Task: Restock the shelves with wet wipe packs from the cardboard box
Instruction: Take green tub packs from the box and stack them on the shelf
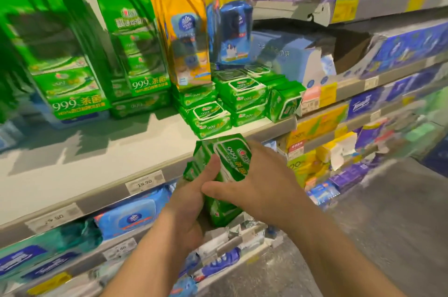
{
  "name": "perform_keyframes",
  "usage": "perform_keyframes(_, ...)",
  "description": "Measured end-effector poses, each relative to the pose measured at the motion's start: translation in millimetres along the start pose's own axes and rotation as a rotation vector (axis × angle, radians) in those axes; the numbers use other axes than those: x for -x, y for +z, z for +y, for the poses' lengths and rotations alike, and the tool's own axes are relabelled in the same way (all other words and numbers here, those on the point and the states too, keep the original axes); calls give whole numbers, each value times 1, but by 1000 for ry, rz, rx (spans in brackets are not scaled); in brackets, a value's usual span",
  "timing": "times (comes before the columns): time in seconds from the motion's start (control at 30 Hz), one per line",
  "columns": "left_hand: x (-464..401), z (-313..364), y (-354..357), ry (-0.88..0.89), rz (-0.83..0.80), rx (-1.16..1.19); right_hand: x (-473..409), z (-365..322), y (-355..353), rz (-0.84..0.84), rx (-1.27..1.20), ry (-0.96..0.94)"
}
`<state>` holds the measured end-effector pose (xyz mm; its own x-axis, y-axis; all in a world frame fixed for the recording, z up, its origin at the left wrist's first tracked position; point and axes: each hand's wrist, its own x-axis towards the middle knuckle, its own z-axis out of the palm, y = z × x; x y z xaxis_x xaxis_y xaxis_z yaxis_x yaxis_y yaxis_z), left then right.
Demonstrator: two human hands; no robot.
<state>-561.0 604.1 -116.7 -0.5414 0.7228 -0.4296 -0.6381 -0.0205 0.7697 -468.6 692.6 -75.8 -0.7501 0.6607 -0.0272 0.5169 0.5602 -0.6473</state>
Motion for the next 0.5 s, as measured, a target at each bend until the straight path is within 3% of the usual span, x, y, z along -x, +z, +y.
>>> perform_keyframes(0.2, -27, 26, -21, 105, 75, 16, -50, -8, 0, -74, -21, -5)
perform_keyframes(0.5, -75, 81, -79, 259, 154, 180, -153, -16, -13, -25, -3, -108)
